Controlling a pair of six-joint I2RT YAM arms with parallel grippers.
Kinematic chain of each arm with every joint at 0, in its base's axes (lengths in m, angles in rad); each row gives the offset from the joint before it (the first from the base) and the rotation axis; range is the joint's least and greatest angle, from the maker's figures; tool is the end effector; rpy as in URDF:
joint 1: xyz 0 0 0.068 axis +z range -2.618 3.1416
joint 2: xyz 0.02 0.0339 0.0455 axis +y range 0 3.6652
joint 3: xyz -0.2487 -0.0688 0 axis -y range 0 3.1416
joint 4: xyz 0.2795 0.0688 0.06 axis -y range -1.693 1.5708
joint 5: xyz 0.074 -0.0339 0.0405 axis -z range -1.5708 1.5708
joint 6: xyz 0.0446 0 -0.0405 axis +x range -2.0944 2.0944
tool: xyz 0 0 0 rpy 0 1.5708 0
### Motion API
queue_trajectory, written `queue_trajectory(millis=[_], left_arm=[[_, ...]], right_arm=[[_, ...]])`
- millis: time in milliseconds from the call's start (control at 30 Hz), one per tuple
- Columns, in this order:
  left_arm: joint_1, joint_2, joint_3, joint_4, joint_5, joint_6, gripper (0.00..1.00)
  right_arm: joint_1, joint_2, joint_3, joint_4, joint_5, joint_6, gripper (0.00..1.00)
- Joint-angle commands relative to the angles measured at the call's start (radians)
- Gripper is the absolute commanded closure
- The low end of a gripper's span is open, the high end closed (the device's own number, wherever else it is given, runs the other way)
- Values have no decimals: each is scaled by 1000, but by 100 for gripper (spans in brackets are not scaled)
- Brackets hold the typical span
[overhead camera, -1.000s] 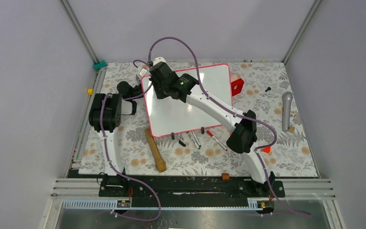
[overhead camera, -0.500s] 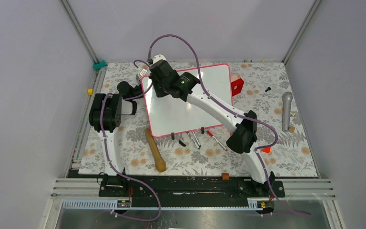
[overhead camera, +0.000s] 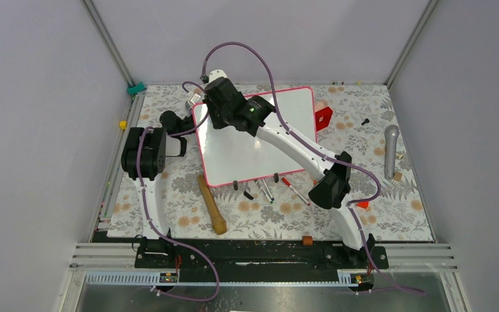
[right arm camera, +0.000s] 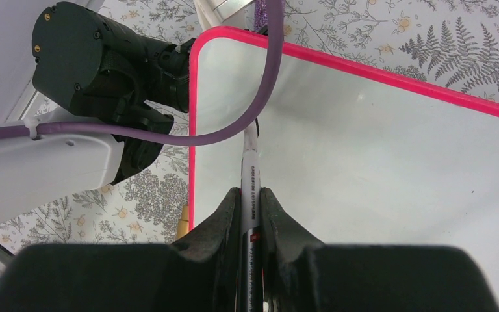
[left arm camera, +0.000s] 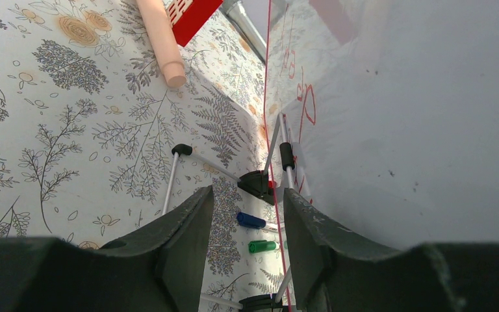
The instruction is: Write a sentence on the whiteboard
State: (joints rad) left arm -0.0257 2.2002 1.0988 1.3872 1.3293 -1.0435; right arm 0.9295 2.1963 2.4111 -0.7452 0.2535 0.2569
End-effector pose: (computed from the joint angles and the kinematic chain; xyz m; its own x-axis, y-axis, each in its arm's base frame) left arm 0.4263 -0.0543 0.1163 -0.6683 -0.1896 -0.7193 0.7153 0.1020 -0.6914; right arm 0.3242 0.4156 0.3740 -0.4569 -0.2009 -0.8665 -0.5482 0.8308 0.0965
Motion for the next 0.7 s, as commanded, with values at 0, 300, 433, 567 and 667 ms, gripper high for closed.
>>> queue_trajectory(millis=[0, 300, 433, 567, 667], left_arm=[[-3, -35, 6, 75, 24, 14, 55], [-4, -34, 7, 76, 24, 14, 55], [-4, -34, 9, 76, 24, 13, 55], [-4, -34, 8, 76, 23, 14, 55], [-5, -35, 8, 76, 24, 13, 55]], right_arm=[[0, 8, 52, -3, 30, -18, 100], [0, 30, 62, -1, 26, -15, 100], [0, 39, 64, -1, 29, -17, 100], [0, 48, 72, -1, 31, -19, 100], [0, 52, 74, -2, 39, -22, 100]])
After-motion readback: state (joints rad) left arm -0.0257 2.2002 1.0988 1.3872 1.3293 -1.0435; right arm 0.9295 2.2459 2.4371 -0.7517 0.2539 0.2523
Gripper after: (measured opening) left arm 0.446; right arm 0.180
